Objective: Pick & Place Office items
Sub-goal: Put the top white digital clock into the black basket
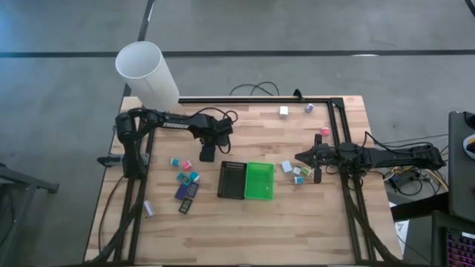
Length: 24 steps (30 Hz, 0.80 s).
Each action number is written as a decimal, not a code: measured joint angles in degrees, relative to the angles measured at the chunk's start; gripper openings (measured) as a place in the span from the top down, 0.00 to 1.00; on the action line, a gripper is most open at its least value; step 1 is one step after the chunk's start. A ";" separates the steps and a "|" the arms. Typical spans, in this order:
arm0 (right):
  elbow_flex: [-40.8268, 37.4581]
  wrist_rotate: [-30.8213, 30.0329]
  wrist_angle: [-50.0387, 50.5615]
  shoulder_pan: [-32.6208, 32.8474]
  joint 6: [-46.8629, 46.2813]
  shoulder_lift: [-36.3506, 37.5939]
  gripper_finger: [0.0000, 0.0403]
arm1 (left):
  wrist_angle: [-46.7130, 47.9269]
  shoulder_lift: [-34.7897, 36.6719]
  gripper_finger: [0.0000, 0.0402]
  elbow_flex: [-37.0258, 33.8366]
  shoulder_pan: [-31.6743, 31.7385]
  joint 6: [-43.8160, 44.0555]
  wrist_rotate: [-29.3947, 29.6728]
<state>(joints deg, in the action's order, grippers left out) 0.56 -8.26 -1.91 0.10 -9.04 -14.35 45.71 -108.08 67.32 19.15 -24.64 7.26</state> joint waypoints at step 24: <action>0.00 -0.98 -0.10 0.00 0.00 -0.02 0.91 | -0.95 22.51 0.63 7.47 -11.86 8.05 0.66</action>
<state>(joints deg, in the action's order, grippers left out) 0.56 -9.23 -2.01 0.10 -9.04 -14.37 44.76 -85.57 74.78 7.30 -16.58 7.92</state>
